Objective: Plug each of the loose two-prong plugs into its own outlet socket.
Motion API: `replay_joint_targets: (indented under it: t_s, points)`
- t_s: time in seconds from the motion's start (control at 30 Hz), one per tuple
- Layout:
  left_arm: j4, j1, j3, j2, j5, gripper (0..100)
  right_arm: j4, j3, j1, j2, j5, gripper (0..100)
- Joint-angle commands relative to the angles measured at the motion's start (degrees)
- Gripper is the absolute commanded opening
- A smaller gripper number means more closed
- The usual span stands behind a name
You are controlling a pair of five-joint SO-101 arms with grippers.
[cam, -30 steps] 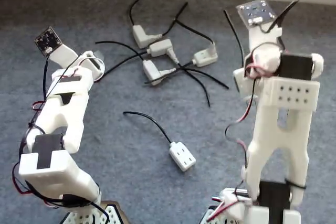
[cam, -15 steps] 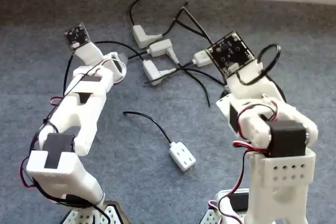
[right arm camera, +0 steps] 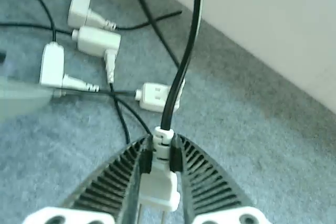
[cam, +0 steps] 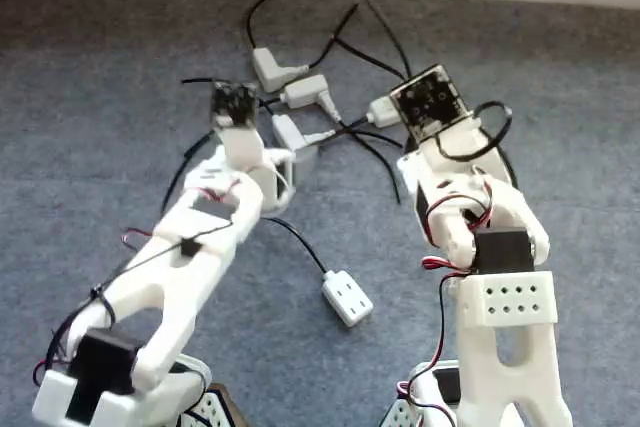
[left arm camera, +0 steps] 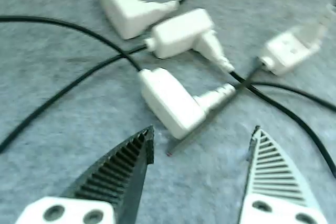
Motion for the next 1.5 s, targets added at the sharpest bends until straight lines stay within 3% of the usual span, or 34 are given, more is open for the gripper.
replay_joint_targets:
  t_s: [0.0,0.2,0.43,0.7,1.1,1.47]
  points:
    - [-8.4,4.2,6.4,-6.0,-3.3,29,-6.0,-0.1,-0.4,-1.5,-5.1,1.2]
    - [-11.9,8.7,13.0,-12.3,-6.3,29,-14.0,2.2,-0.6,-1.4,-11.4,1.2]
    - [-20.3,12.3,19.7,-18.9,-6.5,29,-28.0,15.3,-5.1,-1.4,-12.2,1.2]
    - [-16.0,14.5,20.4,-24.5,-6.7,29,-34.2,20.1,-11.2,-1.5,-20.6,1.2]
    - [-16.4,10.0,20.2,-25.1,-6.7,29,-20.7,21.7,-16.2,-4.2,-26.1,1.2]
    - [-16.4,10.1,20.3,-25.1,-6.7,29,-0.7,21.8,-22.9,-32.8,-25.5,1.2]
